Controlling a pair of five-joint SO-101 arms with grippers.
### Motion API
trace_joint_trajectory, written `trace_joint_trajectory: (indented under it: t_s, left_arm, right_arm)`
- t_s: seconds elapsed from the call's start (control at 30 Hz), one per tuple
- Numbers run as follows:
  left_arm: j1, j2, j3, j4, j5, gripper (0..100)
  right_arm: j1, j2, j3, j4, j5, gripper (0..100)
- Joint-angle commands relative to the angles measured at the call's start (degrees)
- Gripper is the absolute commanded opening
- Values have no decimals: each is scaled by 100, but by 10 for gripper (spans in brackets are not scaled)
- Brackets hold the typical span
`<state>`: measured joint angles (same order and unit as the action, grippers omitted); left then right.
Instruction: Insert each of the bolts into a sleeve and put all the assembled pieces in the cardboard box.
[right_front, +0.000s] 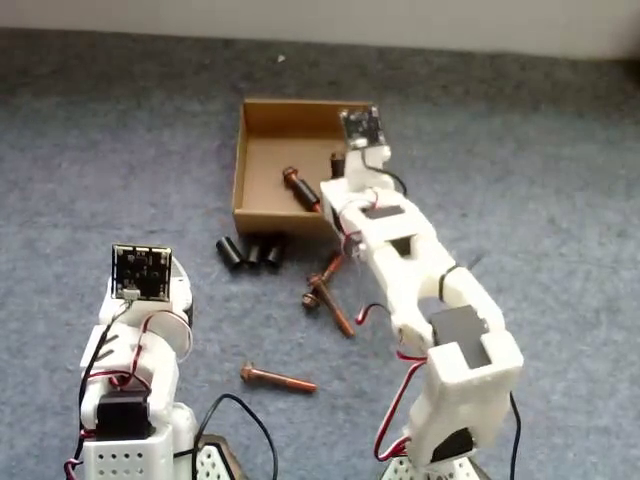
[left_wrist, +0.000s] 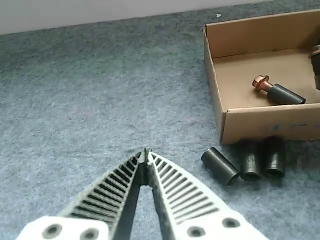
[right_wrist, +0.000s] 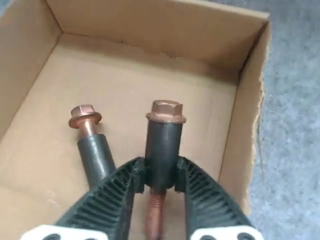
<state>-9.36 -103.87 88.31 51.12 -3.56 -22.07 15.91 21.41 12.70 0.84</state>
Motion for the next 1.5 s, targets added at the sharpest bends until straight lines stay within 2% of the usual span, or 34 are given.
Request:
trace_joint_trajectory:
  t_s: [0.0, 0.2, 0.37, 0.53, 0.63, 0.7, 0.97, 1.1, 1.47]
  left_arm:
    - [-40, -40, -92, -114, -44, 9]
    - [-66, -40, -92, -114, -44, 9]
    - [-75, -40, -101, -114, -44, 9]
    - [-75, -40, -101, -123, -44, 9]
    - [-75, -40, -101, -123, -44, 9]
    - [-75, -40, -101, -123, -44, 9]
    - [-75, -40, -101, -123, -44, 9]
    - [-75, -40, -101, -114, -44, 9]
    - [-48, -40, -101, -114, -44, 9]
  right_arm:
    - [66, -119, -646, 470, -185, 132]
    - [66, -418, -699, 716, -176, 132]
    - [4, -1596, -673, 1719, -202, 132]
    - [-426, -2826, -312, 2993, -211, 132]
    - [-804, -3257, 48, 3248, -264, 132]
    - [-1086, -3310, 259, 3266, -642, 132]
    - [-1754, -2132, 356, 3284, -1538, 132]
    - [-1903, -1226, -259, 3292, -1855, 132]
    - [-1938, 391, -1895, 3670, -2092, 132]
